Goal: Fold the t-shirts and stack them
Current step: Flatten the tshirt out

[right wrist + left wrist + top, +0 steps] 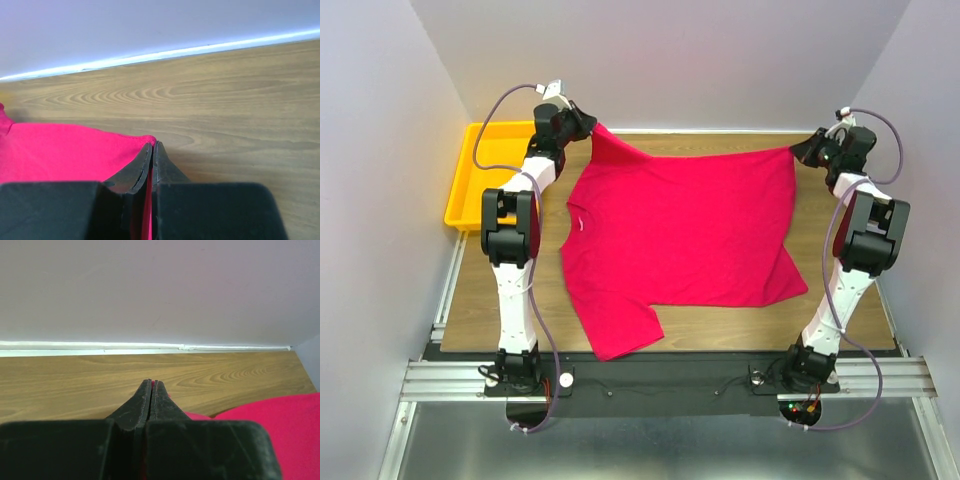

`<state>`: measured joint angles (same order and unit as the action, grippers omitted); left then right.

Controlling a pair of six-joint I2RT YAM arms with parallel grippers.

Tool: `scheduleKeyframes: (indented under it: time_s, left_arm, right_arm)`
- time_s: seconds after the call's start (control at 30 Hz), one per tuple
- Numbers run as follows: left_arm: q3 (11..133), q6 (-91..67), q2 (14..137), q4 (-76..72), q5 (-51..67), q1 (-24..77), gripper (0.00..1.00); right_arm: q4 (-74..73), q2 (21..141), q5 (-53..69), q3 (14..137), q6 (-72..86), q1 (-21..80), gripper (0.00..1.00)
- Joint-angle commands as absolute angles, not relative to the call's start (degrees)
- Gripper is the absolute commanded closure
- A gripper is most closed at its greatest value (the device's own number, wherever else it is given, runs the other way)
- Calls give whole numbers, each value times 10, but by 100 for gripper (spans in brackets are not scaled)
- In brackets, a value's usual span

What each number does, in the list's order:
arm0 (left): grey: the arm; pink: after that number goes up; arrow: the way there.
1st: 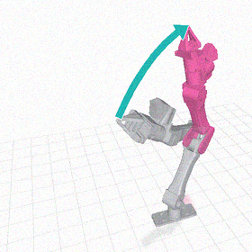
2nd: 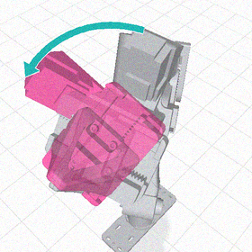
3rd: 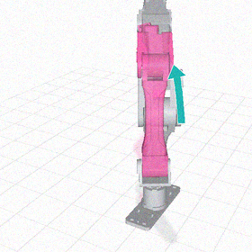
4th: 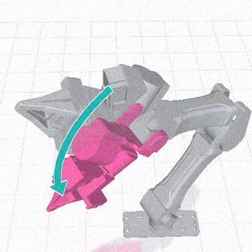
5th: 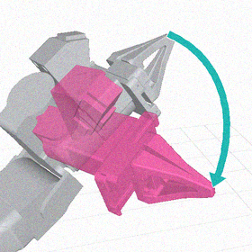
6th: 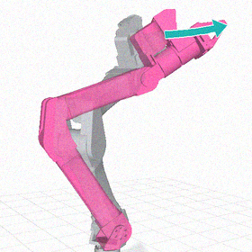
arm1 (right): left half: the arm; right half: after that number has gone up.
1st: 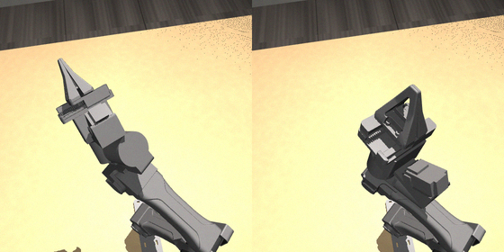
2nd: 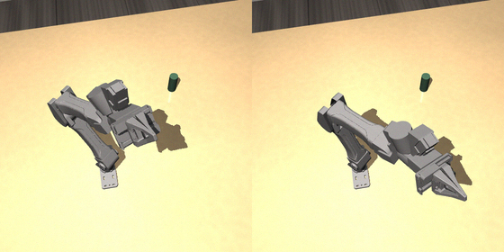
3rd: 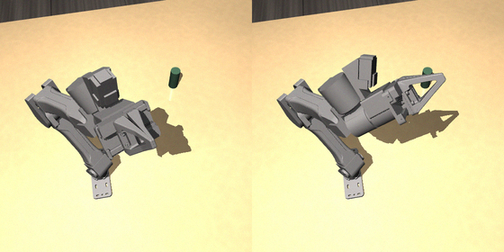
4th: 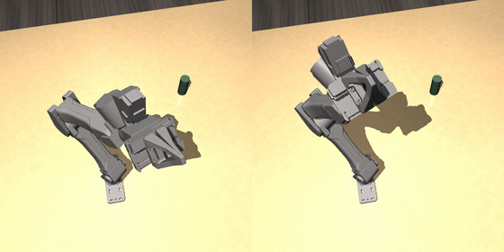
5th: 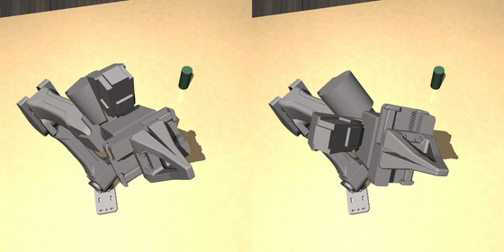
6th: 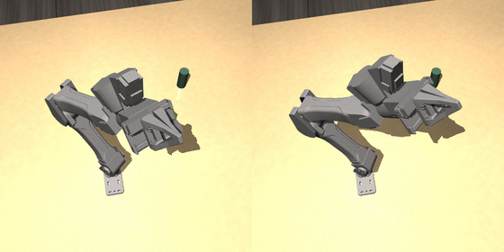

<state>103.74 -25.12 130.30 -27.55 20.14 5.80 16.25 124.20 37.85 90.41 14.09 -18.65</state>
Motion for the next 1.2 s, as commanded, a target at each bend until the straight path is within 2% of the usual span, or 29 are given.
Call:
scheduleKeyframes:
  time_s: [0.0,0.17,0.23,0.47,0.63,0.93,1.17]
  left_arm:
    - [1028,-233,1224,-320,216,58,100]
    - [925,-215,1084,-372,237,57,100]
    - [890,-212,1031,-392,238,58,100]
    - [764,-216,749,-414,214,58,100]
    - [755,-228,589,-404,191,58,100]
    - [816,-228,476,-365,173,58,100]
    - [835,-235,468,-366,179,58,100]
  right_arm:
    - [209,1191,398,906,157,-182,100]
    - [178,1039,424,817,97,-182,99]
    - [110,966,436,808,68,-183,99]
    - [-121,815,413,907,-15,-190,99]
    - [-205,682,326,1004,-50,-190,99]
    - [-211,572,123,1102,-70,-190,99]
    - [-216,554,99,1122,-59,-190,99]
